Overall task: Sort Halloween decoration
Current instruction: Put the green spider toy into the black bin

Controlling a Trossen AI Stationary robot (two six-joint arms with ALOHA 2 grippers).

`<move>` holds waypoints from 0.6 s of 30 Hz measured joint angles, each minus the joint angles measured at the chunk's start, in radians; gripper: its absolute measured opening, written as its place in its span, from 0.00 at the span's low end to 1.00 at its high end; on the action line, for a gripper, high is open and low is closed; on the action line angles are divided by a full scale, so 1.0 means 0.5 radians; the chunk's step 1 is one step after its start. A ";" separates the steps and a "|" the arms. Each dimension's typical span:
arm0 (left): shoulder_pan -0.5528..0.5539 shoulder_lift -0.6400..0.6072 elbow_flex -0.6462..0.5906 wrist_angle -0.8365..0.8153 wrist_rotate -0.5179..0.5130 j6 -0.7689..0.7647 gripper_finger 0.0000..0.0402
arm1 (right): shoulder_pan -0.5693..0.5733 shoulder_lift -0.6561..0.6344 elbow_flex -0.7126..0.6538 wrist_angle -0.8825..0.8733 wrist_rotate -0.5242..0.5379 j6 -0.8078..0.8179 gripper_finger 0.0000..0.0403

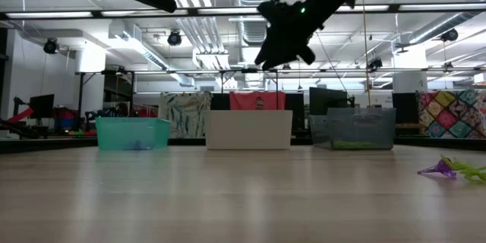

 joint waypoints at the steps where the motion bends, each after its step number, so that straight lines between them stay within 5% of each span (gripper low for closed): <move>1: 0.000 0.000 0.000 0.001 0.000 -0.003 0.19 | 0.017 -0.039 0.001 -0.068 -0.040 0.047 0.30; 10: -0.001 0.000 0.000 0.020 0.000 -0.011 0.19 | 0.327 -0.247 0.001 -0.526 -0.390 0.364 0.28; 18: 0.000 0.000 0.000 0.040 0.000 -0.037 0.19 | 0.771 -0.246 0.001 -0.978 -0.482 0.689 0.28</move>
